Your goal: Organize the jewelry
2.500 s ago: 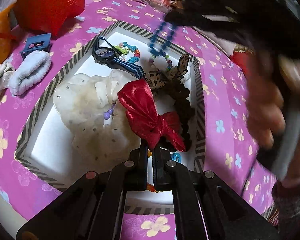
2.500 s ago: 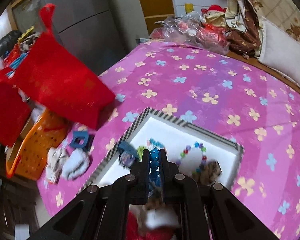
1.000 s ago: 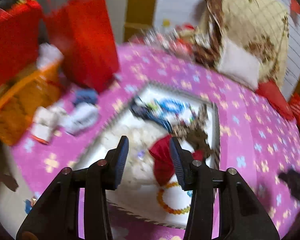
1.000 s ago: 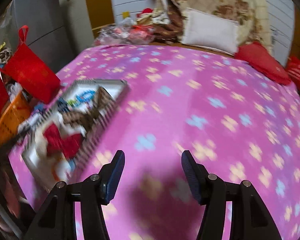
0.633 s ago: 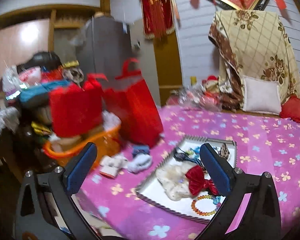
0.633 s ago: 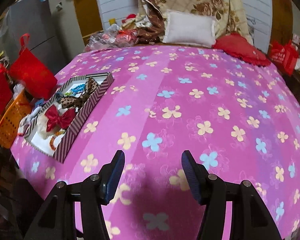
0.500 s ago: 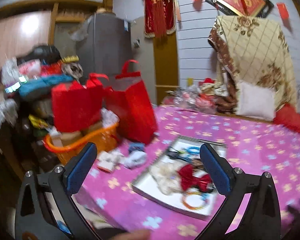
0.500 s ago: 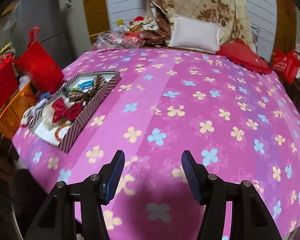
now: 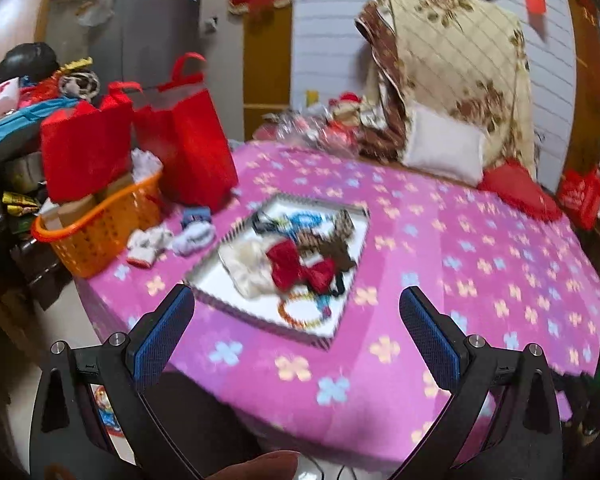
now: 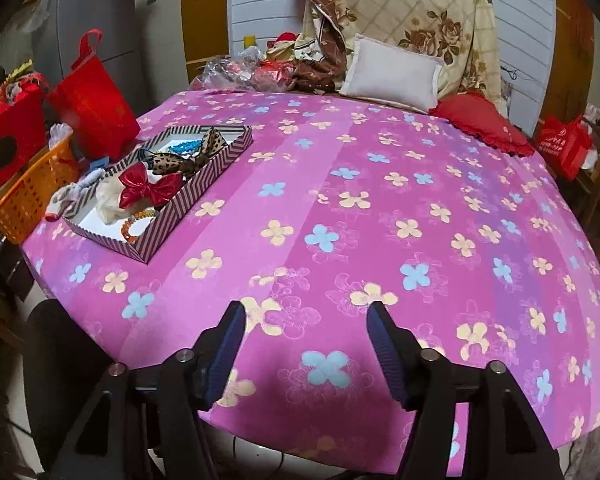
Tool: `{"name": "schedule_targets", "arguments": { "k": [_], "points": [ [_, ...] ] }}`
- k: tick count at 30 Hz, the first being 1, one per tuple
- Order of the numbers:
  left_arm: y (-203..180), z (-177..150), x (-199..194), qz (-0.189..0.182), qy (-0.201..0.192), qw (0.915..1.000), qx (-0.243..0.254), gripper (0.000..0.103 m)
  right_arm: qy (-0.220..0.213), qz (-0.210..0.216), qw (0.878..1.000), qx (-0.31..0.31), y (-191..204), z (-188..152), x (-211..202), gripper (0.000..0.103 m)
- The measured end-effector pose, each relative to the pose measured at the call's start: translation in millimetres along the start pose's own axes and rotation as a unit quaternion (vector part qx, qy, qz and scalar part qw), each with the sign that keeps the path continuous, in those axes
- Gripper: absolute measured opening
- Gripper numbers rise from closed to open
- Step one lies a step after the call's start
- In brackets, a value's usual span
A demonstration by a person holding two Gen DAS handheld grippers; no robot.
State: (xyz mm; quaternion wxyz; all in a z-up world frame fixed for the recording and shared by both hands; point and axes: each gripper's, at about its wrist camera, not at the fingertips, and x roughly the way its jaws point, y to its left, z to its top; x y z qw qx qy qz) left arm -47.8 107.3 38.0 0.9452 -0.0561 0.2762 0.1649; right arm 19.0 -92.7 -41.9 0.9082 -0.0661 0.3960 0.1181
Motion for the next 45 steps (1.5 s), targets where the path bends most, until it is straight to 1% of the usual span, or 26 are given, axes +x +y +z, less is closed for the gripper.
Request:
{"name": "schedule_targets", "arguments": {
  "k": [7,11,21,45],
  "points": [
    [-11,-22,17,-0.008,0.058,0.9981,0.018,0.102,0.007,-0.013,1.000,-0.022,11,-3,5,0.067],
    [-14,-27,22,-0.012,0.072,0.9971,0.022,0.102,0.009,-0.018,0.999,-0.030,15,-5,7,0.067],
    [-13,-30,30,-0.008,0.087,0.9959,0.021,0.102,0.025,-0.028,0.999,-0.024,13,-7,16,0.067],
    [-13,-42,44,-0.003,0.115,0.9930,0.025,0.102,0.037,-0.035,0.998,-0.031,19,-10,24,0.068]
  ]
}}
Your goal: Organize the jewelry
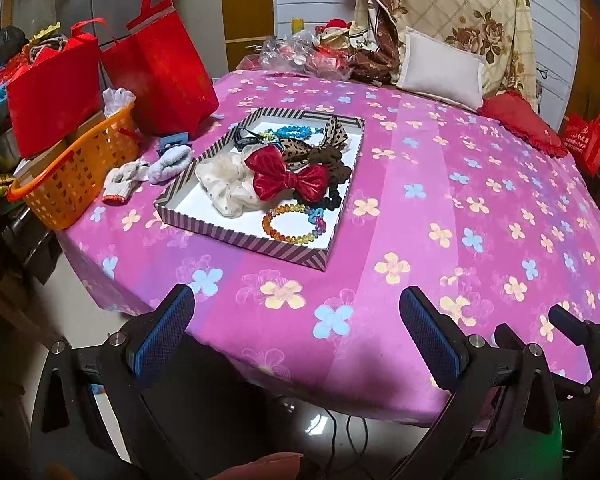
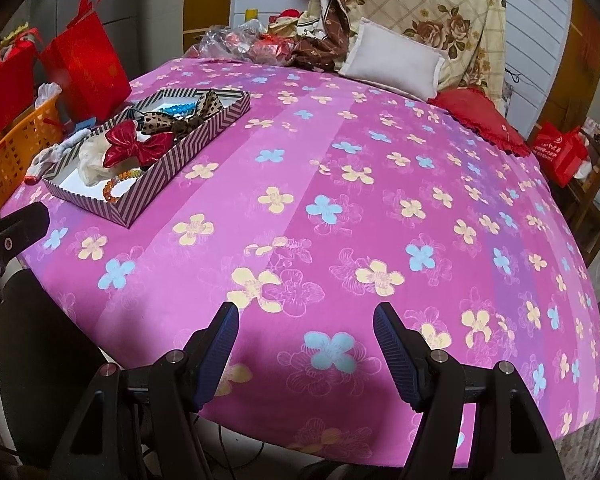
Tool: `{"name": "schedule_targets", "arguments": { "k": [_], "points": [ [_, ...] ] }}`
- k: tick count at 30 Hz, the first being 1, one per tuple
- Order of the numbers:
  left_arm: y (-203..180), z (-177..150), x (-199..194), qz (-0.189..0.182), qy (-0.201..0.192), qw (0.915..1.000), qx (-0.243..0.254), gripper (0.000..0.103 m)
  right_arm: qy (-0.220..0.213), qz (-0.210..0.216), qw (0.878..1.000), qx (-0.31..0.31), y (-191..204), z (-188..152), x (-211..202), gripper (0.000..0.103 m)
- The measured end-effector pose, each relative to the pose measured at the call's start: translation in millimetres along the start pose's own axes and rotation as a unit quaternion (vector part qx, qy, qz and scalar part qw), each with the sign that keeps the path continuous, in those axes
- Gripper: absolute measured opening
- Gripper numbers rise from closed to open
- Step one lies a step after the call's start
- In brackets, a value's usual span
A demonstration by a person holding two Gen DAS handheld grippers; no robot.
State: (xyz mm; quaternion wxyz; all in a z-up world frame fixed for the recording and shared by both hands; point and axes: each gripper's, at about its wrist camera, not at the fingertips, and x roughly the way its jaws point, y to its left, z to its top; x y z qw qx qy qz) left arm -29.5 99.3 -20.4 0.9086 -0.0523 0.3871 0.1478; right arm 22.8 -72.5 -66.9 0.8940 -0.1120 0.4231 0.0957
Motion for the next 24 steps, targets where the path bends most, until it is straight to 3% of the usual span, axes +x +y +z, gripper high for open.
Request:
{"name": "schedule_targets", "arguments": {
  "k": [15,24],
  "points": [
    [12,-3,11,0.013,0.012,0.9998,-0.009,0.102,0.000,-0.015,1.000,0.005,-3,-3,9,0.068],
    [28,-6,2,0.019,-0.006,0.9994,-0.029,0.102,0.009,-0.014,1.000,-0.010,6,1,13,0.068]
  ]
}}
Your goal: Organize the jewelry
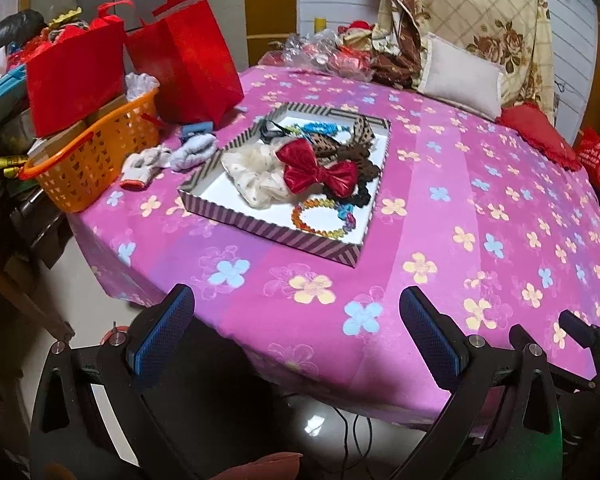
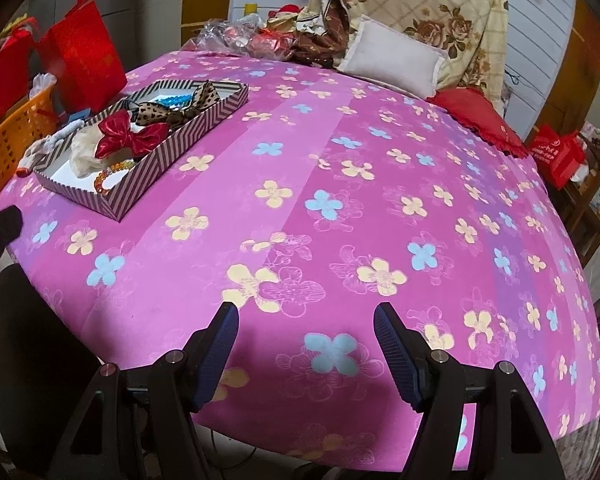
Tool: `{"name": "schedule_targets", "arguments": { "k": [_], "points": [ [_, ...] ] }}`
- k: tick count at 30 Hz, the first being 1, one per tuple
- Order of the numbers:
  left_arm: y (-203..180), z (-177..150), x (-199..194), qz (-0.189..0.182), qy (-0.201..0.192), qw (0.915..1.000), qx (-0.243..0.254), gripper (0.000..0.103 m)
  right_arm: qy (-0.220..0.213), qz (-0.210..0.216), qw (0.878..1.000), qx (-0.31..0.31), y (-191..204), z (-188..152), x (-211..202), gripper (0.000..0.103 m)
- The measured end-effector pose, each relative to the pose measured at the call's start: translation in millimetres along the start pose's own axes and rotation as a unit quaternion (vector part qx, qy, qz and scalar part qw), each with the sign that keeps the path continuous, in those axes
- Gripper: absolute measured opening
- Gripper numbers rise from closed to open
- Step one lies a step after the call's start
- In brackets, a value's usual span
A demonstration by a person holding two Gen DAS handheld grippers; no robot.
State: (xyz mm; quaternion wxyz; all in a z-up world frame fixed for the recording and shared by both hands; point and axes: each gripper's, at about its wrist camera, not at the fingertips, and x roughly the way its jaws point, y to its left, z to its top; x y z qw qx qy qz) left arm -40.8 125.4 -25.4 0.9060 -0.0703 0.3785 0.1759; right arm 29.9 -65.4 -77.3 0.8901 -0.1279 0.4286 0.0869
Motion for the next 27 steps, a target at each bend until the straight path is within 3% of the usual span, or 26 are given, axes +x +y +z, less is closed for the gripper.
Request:
{"name": "schedule_targets", "arguments": {
  "k": [14,22,27],
  "points": [
    [9,1,-7,-0.002,-0.025,0.9997,-0.002,0.102,-0.008,-0.008,1.000,-0.021,5,14,-7,0.068],
    [25,7,-4,0.021,-0.039,0.9989,-0.018,0.102,-0.025,-0.008,0.999,-0.035,12,41,-9,0.068],
    [37,8,4,0.034,-0.032,0.9984,-0.033,0.102,-0.023,-0.005,0.999,-0.031,15,42,-8,0.068]
  ]
}}
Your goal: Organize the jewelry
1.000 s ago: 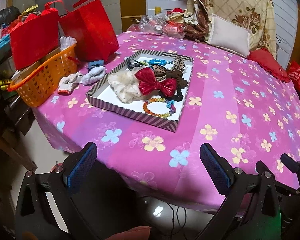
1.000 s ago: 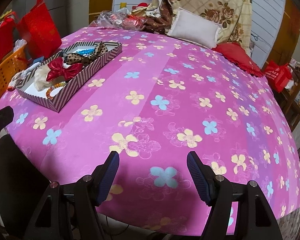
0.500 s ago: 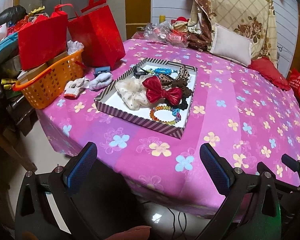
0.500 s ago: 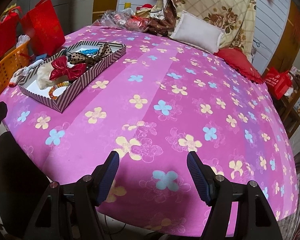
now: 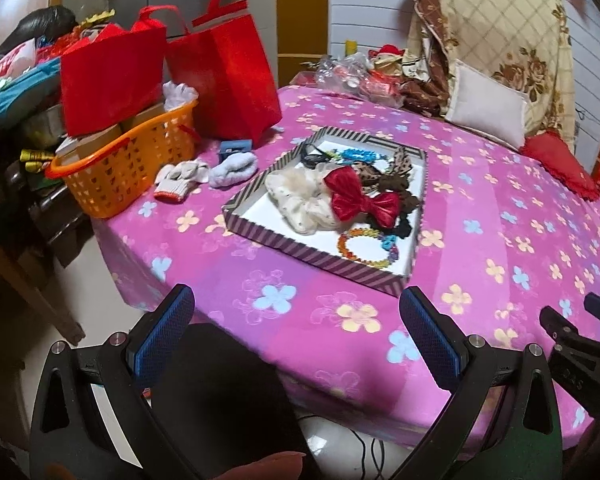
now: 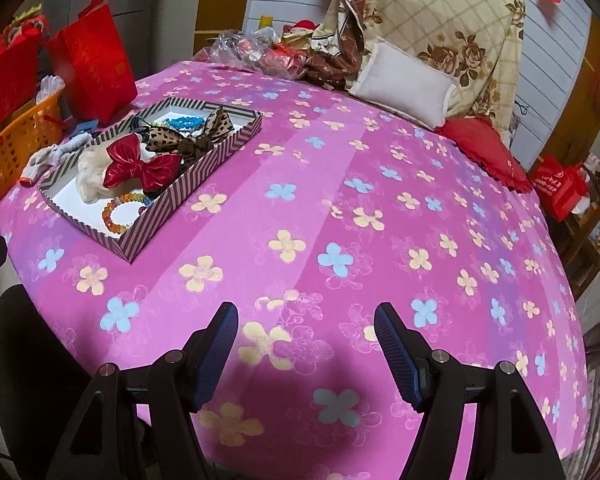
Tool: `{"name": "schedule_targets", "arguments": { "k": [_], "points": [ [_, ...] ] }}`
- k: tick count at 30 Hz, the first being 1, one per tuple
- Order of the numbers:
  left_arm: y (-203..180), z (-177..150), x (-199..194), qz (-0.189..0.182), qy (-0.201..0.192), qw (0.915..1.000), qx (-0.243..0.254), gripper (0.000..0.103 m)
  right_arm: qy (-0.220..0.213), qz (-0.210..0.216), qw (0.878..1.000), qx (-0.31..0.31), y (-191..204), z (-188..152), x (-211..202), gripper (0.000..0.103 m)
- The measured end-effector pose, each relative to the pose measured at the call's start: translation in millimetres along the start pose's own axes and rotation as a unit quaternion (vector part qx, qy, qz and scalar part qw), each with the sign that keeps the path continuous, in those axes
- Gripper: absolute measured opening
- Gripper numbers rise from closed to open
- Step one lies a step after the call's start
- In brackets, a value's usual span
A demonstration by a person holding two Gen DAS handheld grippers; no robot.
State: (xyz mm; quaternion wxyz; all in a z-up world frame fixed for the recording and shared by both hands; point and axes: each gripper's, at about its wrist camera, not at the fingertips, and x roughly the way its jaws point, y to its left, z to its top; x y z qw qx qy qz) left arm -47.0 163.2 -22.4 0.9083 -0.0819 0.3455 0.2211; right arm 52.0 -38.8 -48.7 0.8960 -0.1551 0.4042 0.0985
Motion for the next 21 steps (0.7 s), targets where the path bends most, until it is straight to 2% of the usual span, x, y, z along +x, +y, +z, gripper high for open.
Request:
{"name": "schedule_targets", "arguments": {
  "k": [11,21],
  "points": [
    [11.9,3.5,5.6,0.017,0.005,0.9998,-0.012,0.102,-0.004,0.004,1.000,-0.012,10.2,1.3,0.2,0.068],
    [3.0,1.8,0.4,0.017,-0.004,0.9998,0.011,0.102,0.002,0.010,1.000,0.001,6.3,-2.3,2.4,0.069]
  ]
}}
